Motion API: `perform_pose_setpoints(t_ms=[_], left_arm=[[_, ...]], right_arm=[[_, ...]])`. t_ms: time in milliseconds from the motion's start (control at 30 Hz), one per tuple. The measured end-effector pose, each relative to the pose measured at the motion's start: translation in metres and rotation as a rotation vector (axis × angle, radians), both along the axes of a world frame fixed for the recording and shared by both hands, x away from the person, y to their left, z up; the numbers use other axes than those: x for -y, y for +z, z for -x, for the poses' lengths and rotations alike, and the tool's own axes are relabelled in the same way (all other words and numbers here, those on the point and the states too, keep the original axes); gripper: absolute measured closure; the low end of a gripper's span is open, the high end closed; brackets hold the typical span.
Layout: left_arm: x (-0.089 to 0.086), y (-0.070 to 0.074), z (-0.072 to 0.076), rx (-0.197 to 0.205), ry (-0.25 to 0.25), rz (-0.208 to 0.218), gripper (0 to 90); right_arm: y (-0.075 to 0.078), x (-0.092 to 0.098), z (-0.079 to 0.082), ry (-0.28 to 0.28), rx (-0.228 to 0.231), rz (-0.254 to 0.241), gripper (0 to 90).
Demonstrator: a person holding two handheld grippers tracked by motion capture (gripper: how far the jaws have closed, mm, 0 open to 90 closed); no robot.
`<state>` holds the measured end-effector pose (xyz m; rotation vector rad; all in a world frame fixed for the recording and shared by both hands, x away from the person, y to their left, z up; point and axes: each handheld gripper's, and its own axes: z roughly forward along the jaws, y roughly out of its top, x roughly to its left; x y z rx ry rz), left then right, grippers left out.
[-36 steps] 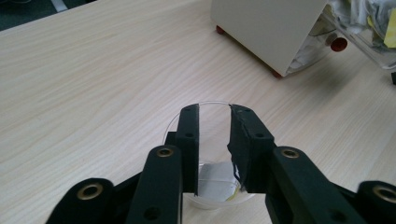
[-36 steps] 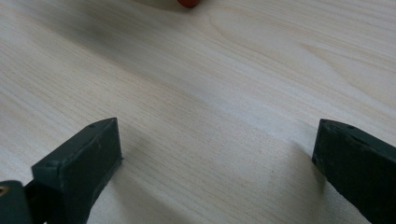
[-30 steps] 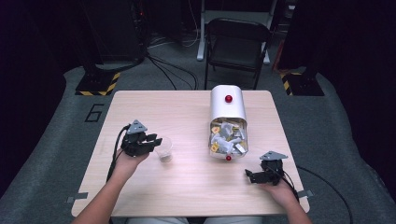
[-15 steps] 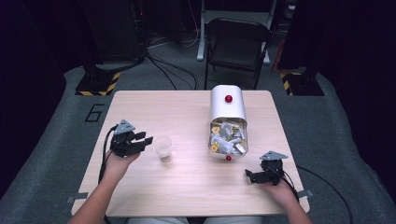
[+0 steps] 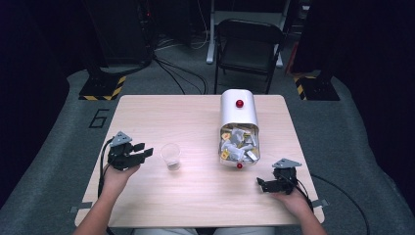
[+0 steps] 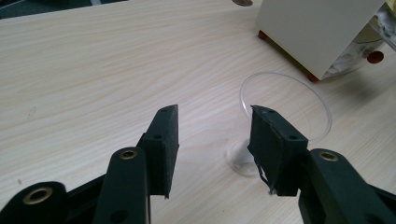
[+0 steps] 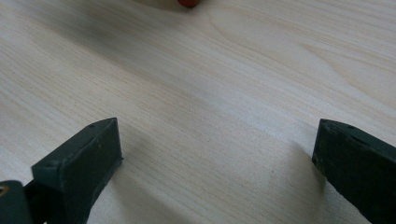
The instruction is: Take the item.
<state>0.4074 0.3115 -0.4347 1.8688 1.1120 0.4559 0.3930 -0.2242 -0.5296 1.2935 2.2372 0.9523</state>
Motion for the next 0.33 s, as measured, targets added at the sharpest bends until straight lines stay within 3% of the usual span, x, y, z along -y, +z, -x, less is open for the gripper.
perform_pose_setpoints(t_ms=[333], left_arm=[[-0.0095,-0.0097,0.0035,0.012,0.028,0.01,40.9]], right_arm=[[0.0,0.0,0.0,0.0,0.0,0.0,0.7]])
